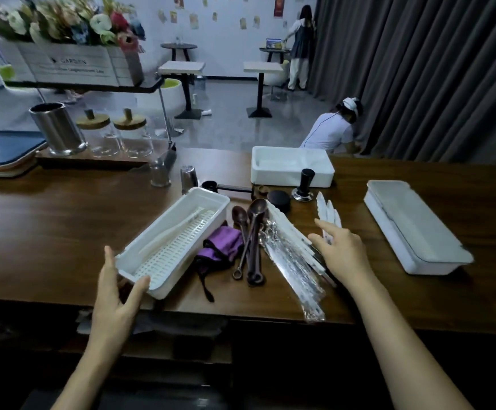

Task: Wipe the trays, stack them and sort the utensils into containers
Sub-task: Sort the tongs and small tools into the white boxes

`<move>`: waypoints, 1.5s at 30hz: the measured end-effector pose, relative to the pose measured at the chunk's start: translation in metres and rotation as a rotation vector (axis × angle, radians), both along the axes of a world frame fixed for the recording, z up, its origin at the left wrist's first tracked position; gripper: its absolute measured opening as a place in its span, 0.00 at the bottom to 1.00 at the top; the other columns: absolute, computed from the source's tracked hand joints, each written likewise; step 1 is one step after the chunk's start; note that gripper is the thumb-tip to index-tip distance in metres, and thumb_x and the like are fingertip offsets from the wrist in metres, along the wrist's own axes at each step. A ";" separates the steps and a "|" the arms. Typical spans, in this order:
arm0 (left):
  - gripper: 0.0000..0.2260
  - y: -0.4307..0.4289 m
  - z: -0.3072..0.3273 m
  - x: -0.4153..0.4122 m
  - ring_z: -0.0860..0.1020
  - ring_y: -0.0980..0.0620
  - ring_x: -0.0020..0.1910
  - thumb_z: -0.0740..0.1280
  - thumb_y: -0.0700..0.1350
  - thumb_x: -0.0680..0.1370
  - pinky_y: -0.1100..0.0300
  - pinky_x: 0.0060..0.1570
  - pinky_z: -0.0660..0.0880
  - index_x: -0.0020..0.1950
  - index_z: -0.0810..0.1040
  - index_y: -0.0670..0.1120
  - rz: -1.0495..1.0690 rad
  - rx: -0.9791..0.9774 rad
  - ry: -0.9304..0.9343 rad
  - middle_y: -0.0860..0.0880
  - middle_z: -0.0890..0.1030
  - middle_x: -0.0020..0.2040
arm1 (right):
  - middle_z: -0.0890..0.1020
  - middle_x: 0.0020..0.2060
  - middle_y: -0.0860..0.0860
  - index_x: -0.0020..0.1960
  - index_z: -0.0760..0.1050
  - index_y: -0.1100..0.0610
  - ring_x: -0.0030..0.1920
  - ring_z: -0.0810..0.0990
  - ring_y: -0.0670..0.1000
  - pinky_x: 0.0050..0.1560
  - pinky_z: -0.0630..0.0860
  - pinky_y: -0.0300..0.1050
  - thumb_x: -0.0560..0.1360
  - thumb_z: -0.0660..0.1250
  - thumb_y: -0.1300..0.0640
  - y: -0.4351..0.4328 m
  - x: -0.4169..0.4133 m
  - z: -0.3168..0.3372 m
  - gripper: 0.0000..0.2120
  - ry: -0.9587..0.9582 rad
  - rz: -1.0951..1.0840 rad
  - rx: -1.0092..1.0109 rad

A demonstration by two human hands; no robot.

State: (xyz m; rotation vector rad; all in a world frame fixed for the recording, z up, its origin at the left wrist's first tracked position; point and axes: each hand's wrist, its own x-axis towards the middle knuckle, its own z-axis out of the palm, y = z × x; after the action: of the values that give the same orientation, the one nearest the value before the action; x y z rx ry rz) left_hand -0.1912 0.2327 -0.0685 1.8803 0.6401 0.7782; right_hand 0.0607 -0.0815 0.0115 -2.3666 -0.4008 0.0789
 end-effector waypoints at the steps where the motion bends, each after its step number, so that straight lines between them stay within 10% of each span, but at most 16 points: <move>1: 0.41 -0.006 0.001 0.002 0.62 0.58 0.77 0.71 0.53 0.78 0.49 0.77 0.60 0.84 0.50 0.55 0.017 0.002 0.001 0.68 0.60 0.75 | 0.78 0.67 0.53 0.73 0.72 0.50 0.68 0.75 0.57 0.68 0.72 0.55 0.80 0.67 0.48 -0.012 0.005 -0.002 0.22 0.011 -0.061 -0.018; 12: 0.45 -0.026 0.009 0.002 0.67 0.52 0.76 0.70 0.64 0.74 0.47 0.76 0.64 0.83 0.46 0.61 0.117 -0.033 0.051 0.54 0.61 0.81 | 0.57 0.80 0.58 0.82 0.40 0.55 0.78 0.60 0.60 0.74 0.61 0.57 0.69 0.66 0.25 -0.021 0.025 -0.035 0.59 0.112 0.023 -0.270; 16: 0.40 -0.031 0.014 0.004 0.68 0.53 0.75 0.69 0.50 0.81 0.54 0.72 0.63 0.84 0.46 0.59 0.088 -0.054 0.044 0.55 0.62 0.80 | 0.66 0.75 0.57 0.81 0.41 0.54 0.72 0.68 0.62 0.68 0.66 0.57 0.73 0.67 0.34 -0.018 0.026 -0.040 0.52 0.033 0.007 -0.264; 30: 0.43 -0.001 0.026 0.006 0.68 0.55 0.73 0.69 0.58 0.72 0.53 0.71 0.64 0.82 0.49 0.65 0.016 -0.117 0.054 0.57 0.65 0.77 | 0.65 0.75 0.55 0.82 0.39 0.50 0.72 0.64 0.62 0.71 0.63 0.54 0.75 0.72 0.43 -0.022 0.017 -0.036 0.51 -0.003 -0.051 -0.107; 45: 0.36 0.050 0.034 0.015 0.68 0.56 0.72 0.63 0.36 0.82 0.58 0.66 0.65 0.82 0.53 0.63 -0.070 -0.177 0.053 0.56 0.67 0.77 | 0.74 0.64 0.45 0.76 0.68 0.51 0.63 0.74 0.49 0.60 0.71 0.44 0.77 0.66 0.57 0.033 0.002 0.001 0.27 -0.078 0.197 0.047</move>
State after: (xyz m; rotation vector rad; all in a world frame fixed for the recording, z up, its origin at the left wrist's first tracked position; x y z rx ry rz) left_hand -0.1763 0.2830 -0.0347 1.7561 0.6514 0.6091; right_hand 0.0632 -0.0488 0.0120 -2.2834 -0.6663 0.0680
